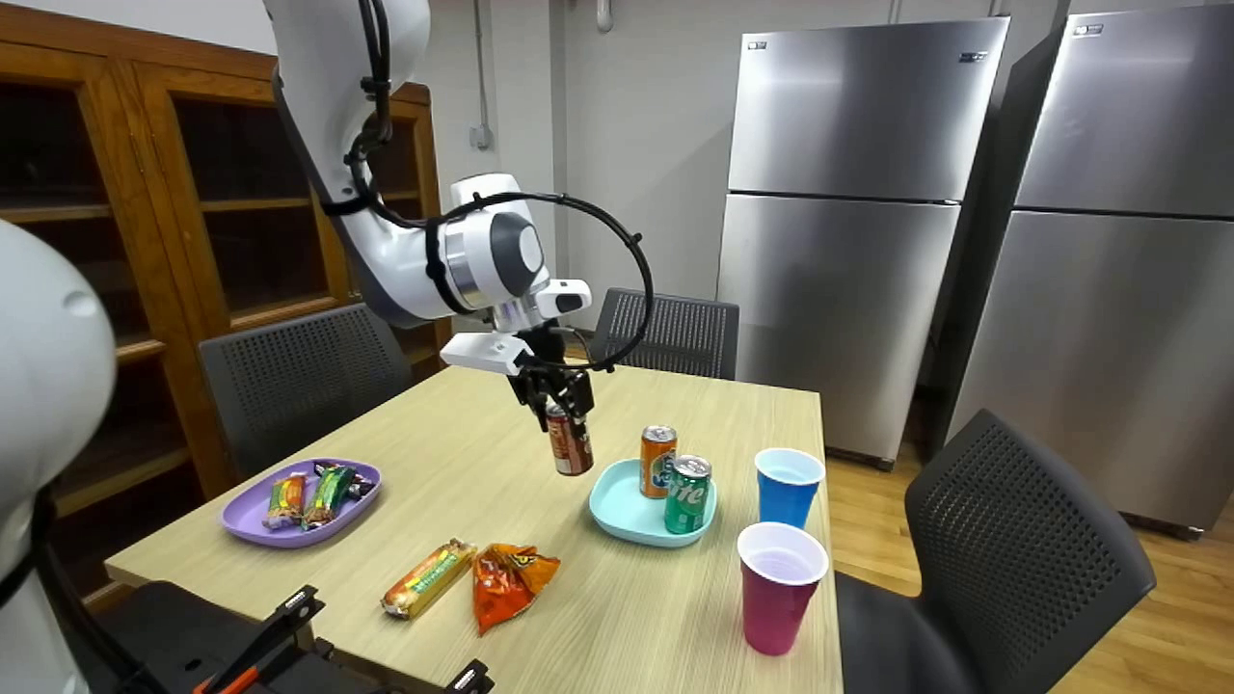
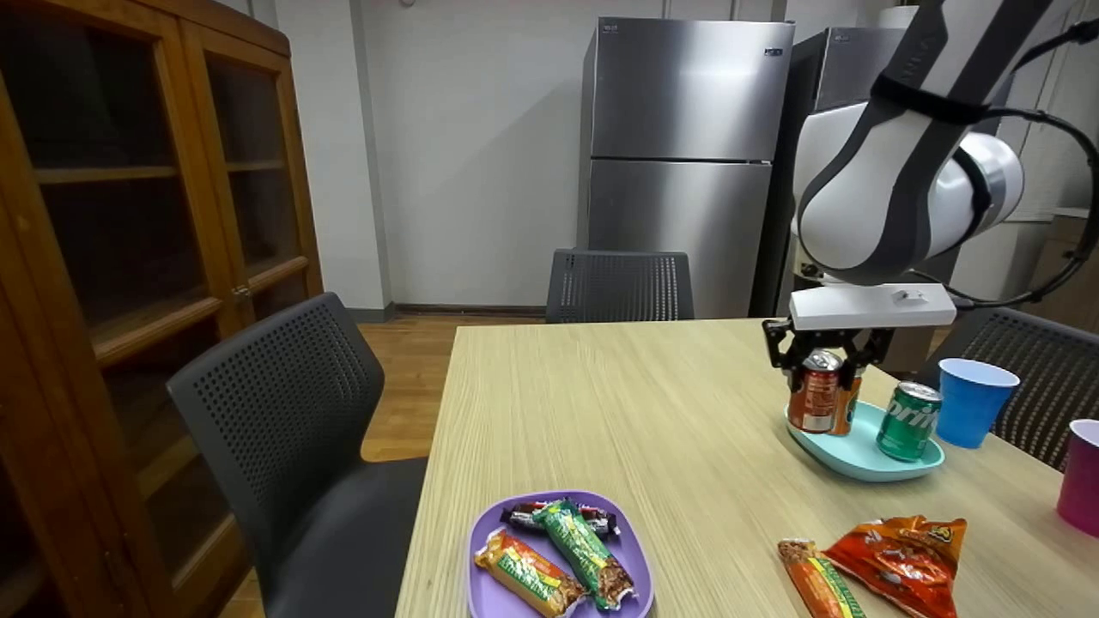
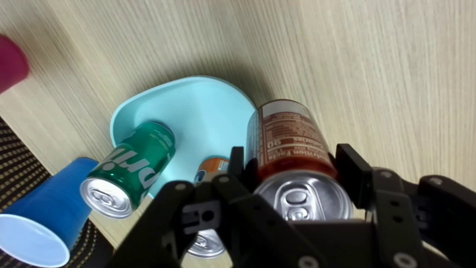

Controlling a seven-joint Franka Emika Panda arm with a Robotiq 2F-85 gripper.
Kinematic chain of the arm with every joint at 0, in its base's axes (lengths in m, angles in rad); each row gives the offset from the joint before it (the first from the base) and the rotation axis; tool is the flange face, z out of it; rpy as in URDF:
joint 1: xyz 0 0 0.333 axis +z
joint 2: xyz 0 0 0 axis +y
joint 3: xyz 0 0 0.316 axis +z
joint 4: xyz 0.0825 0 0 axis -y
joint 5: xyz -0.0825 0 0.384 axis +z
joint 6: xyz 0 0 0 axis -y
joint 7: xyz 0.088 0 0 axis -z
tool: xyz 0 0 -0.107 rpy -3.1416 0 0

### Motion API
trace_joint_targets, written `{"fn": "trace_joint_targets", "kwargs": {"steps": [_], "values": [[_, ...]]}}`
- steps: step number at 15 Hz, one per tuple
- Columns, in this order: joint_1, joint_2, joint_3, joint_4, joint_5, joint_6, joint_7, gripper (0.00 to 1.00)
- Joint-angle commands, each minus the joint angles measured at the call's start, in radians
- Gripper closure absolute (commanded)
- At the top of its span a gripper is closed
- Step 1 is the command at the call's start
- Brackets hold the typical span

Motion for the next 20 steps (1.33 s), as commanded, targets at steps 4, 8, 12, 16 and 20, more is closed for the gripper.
{"fn": "trace_joint_targets", "kwargs": {"steps": [4, 8, 12, 16, 20], "values": [[-0.115, -0.015, 0.009, -0.018, 0.032, 0.068, -0.024, 0.62], [-0.211, 0.006, 0.063, -0.008, 0.138, 0.107, -0.100, 0.62], [-0.313, 0.041, 0.157, 0.012, 0.278, 0.132, -0.209, 0.62], [-0.387, 0.085, 0.233, 0.044, 0.380, 0.133, -0.288, 0.62], [-0.418, 0.120, 0.261, 0.072, 0.421, 0.123, -0.323, 0.62]]}}
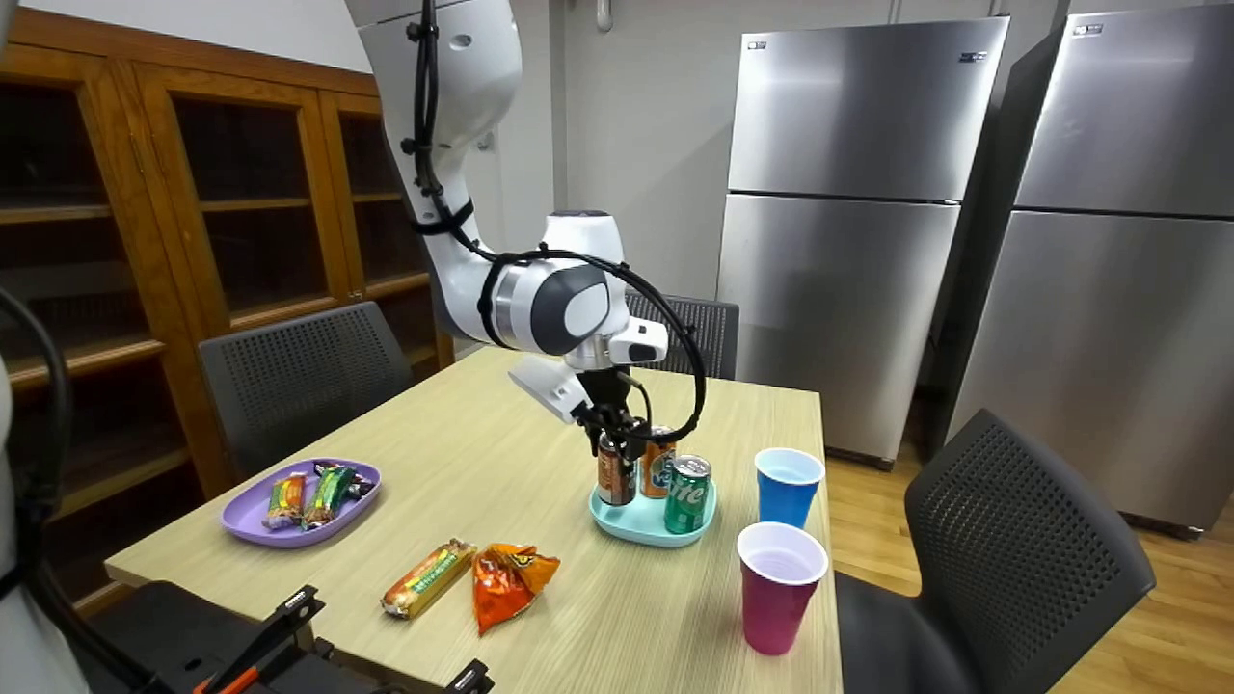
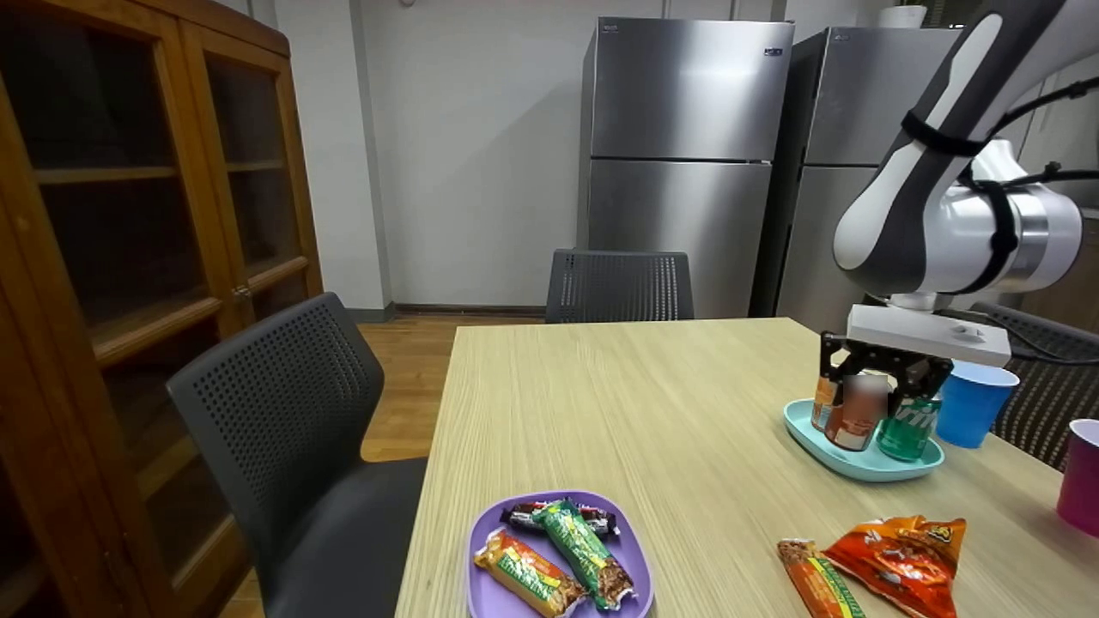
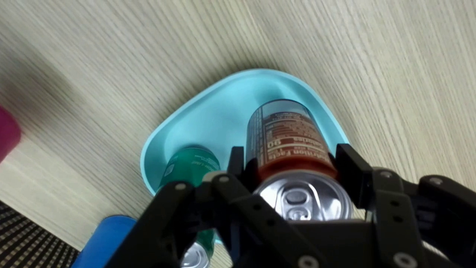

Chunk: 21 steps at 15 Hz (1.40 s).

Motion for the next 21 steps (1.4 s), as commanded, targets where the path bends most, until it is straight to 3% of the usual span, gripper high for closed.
{"fn": "trace_joint_targets", "kwargs": {"steps": [1, 14, 15, 18, 21], "values": [[-0.048, 0.027, 0.043, 0.040, 0.047, -0.001, -0.061, 0.62], [-0.056, 0.074, 0.042, 0.076, 0.049, -0.005, -0.075, 0.62], [-0.050, 0.071, 0.038, 0.072, 0.043, -0.003, -0.077, 0.12], [-0.019, 0.046, 0.019, 0.055, 0.024, 0.005, -0.078, 0.00], [0.038, 0.005, -0.018, 0.018, -0.009, 0.016, -0.067, 0.00]]}}
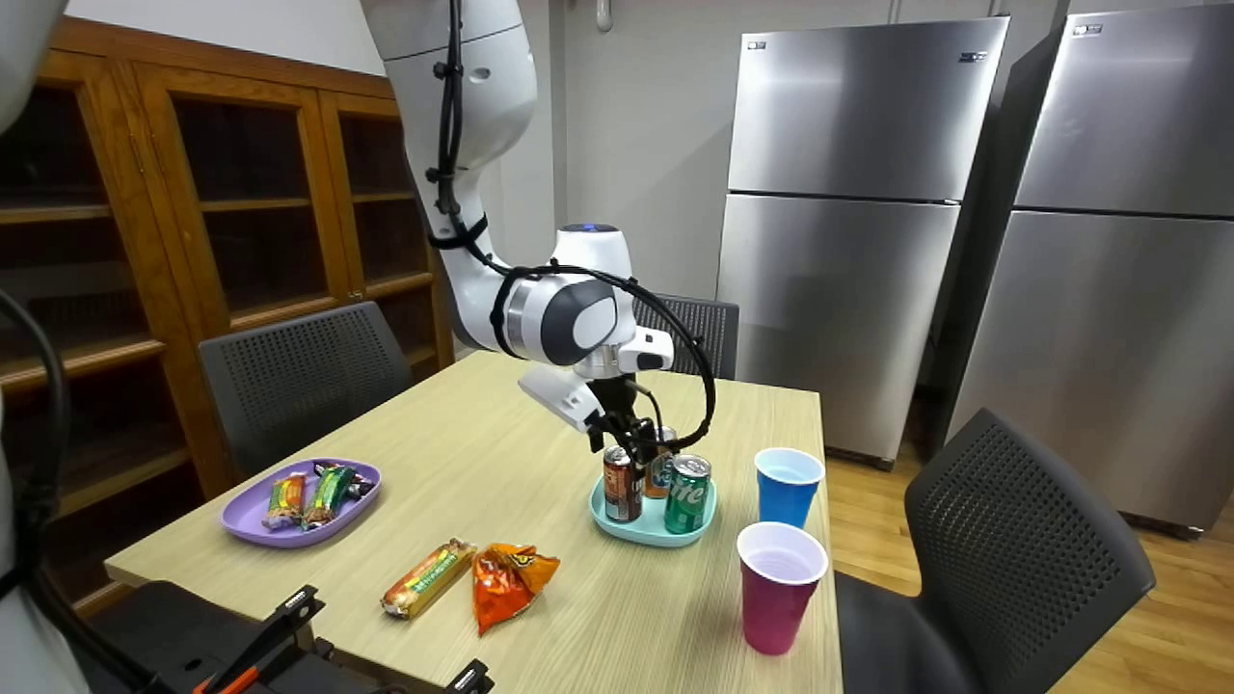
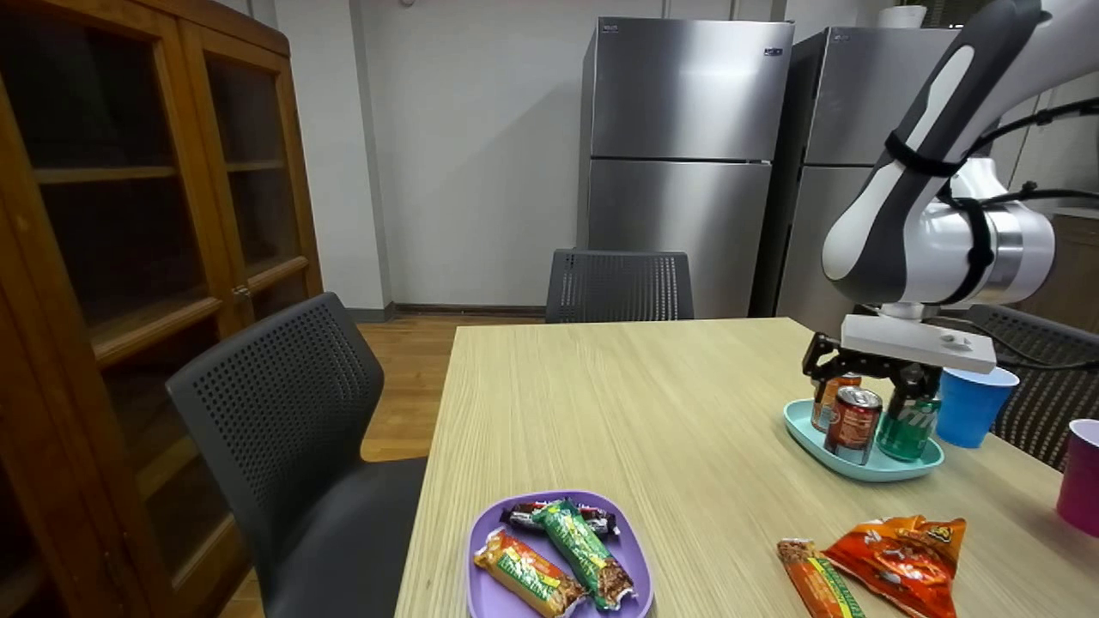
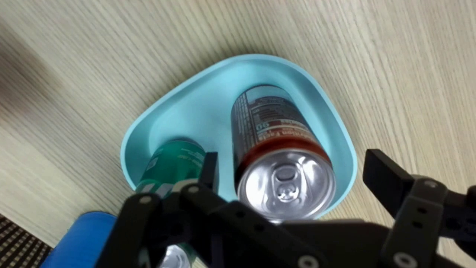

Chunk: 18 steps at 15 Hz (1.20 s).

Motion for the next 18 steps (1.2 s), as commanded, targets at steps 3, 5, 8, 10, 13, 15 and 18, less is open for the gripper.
{"fn": "trace_joint_targets", "kwargs": {"steps": [3, 5, 8, 10, 13, 15, 18], "values": [[0.133, -0.106, -0.100, -0.090, -0.067, 0.002, 0.024, 0.00], [0.228, -0.145, -0.192, -0.134, -0.117, -0.014, 0.080, 0.00], [0.384, -0.201, -0.345, -0.200, -0.232, -0.028, 0.183, 0.00], [0.474, -0.232, -0.429, -0.228, -0.319, -0.030, 0.247, 0.00], [0.535, -0.275, -0.474, -0.262, -0.412, -0.022, 0.303, 0.00], [0.427, -0.329, -0.353, -0.319, -0.360, 0.074, 0.205, 0.00], [0.253, -0.382, -0.124, -0.398, -0.205, 0.151, 0.020, 0.00]]}}
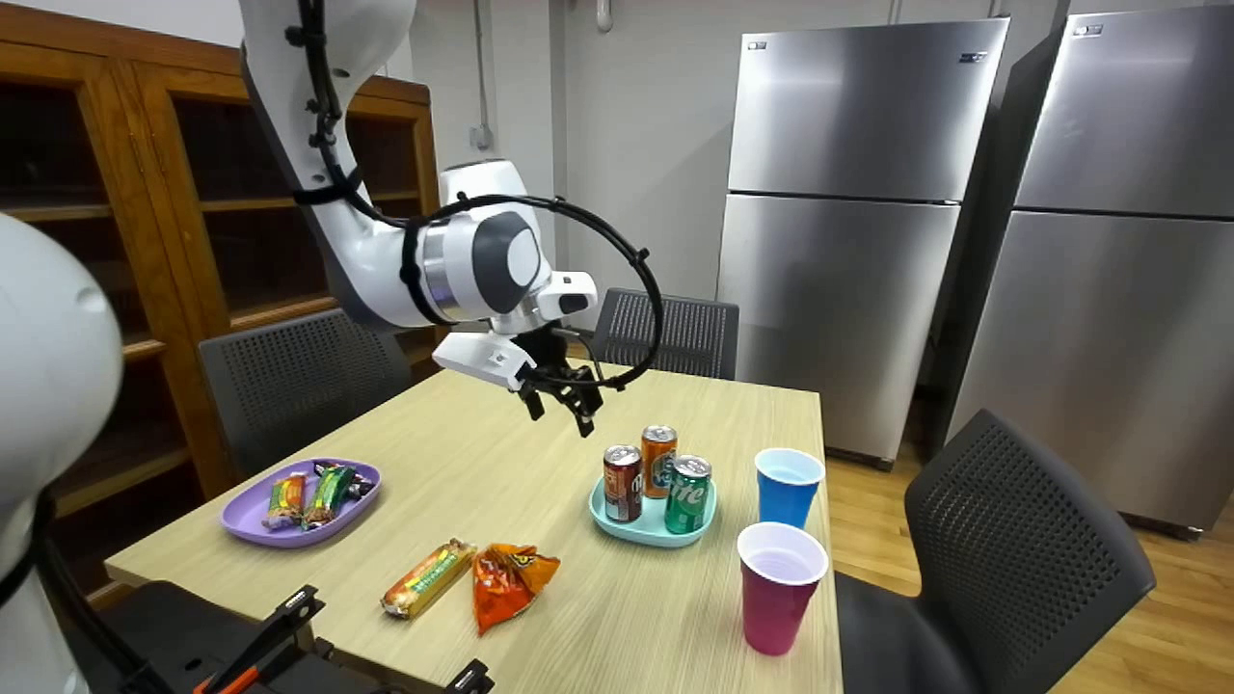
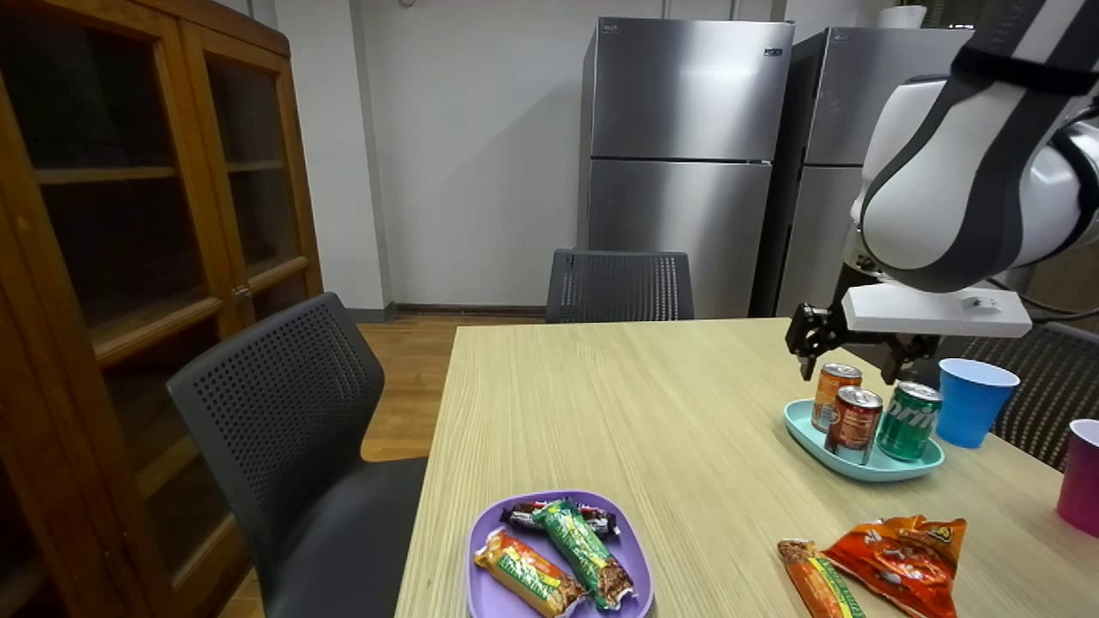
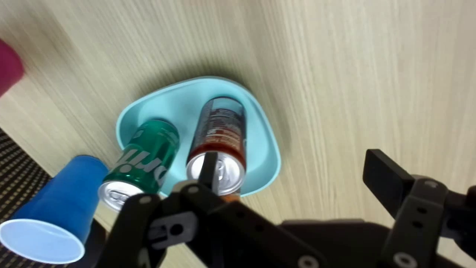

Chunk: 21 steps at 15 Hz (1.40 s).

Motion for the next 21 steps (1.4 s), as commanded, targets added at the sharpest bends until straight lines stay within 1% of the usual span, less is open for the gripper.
{"fn": "trace_joint_targets", "kwargs": {"steps": [1, 3, 5, 6, 8, 9, 10, 11, 12, 14, 21], "values": [[-0.200, -0.117, 0.269, -0.135, 0.204, 0.074, -0.254, 0.00], [-0.286, -0.128, 0.420, -0.141, 0.374, 0.035, -0.399, 0.00], [-0.390, -0.113, 0.574, -0.111, 0.527, -0.015, -0.537, 0.00], [-0.431, -0.097, 0.628, -0.090, 0.582, -0.042, -0.594, 0.00], [-0.477, -0.071, 0.689, -0.064, 0.673, -0.098, -0.704, 0.00], [-0.497, -0.060, 0.707, -0.054, 0.706, -0.127, -0.759, 0.00], [-0.498, -0.043, 0.701, -0.045, 0.704, -0.155, -0.786, 0.00], [-0.456, -0.070, 0.670, -0.079, 0.659, -0.093, -0.689, 0.00], [-0.466, -0.060, 0.675, -0.072, 0.669, -0.114, -0.719, 0.00], [-0.478, -0.045, 0.679, -0.063, 0.668, -0.121, -0.737, 0.00], [-0.481, -0.037, 0.685, -0.058, 0.668, -0.122, -0.739, 0.00]]}}
